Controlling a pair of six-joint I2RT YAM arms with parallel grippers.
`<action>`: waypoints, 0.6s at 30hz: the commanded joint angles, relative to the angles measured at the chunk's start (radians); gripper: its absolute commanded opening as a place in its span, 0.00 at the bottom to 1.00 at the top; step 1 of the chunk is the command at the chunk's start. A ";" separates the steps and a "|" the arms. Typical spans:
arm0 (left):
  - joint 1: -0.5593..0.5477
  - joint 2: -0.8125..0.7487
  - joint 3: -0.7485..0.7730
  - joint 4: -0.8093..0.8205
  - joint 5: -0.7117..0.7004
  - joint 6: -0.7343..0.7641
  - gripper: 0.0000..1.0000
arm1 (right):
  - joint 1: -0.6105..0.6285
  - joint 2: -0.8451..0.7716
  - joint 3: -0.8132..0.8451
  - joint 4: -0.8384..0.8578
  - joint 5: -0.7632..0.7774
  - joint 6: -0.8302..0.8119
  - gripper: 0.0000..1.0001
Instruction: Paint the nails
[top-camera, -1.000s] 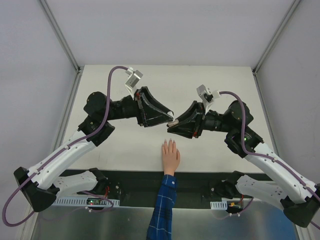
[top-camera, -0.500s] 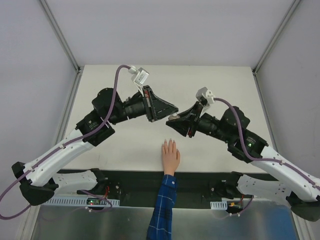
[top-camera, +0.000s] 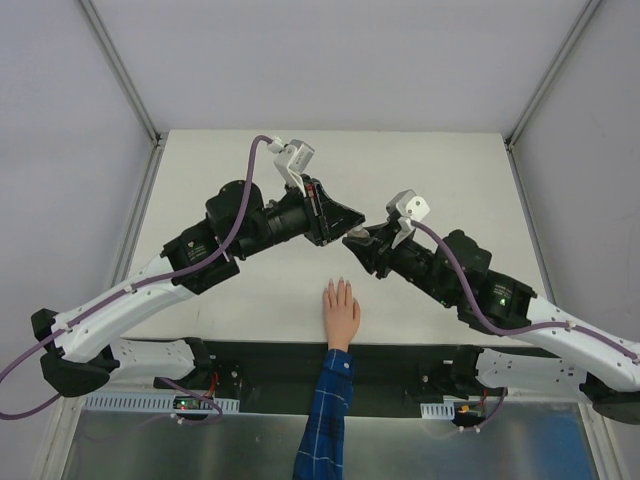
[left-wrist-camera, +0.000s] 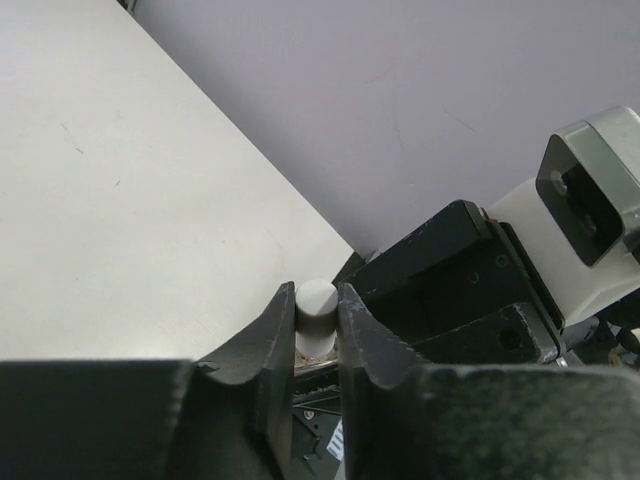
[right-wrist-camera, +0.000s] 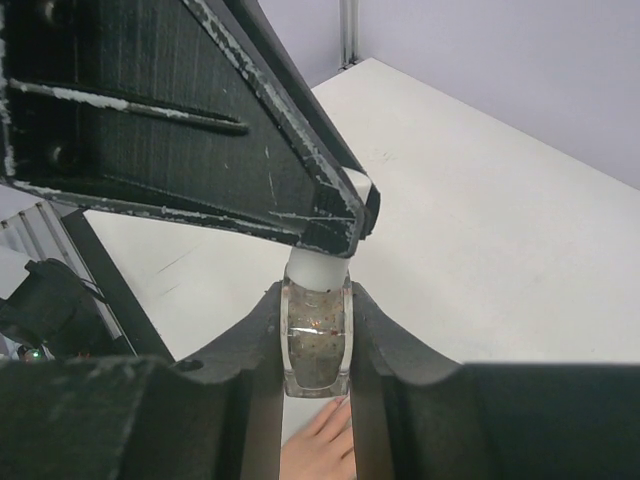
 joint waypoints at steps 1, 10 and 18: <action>-0.004 -0.009 0.013 -0.009 0.050 0.028 0.32 | 0.003 -0.036 0.015 0.096 -0.015 -0.025 0.00; -0.003 -0.118 -0.050 -0.003 0.013 0.051 0.73 | -0.033 -0.033 -0.003 0.076 -0.176 0.008 0.00; 0.034 0.012 0.281 -0.424 0.169 0.088 0.70 | -0.066 0.007 0.052 -0.023 -0.377 0.005 0.00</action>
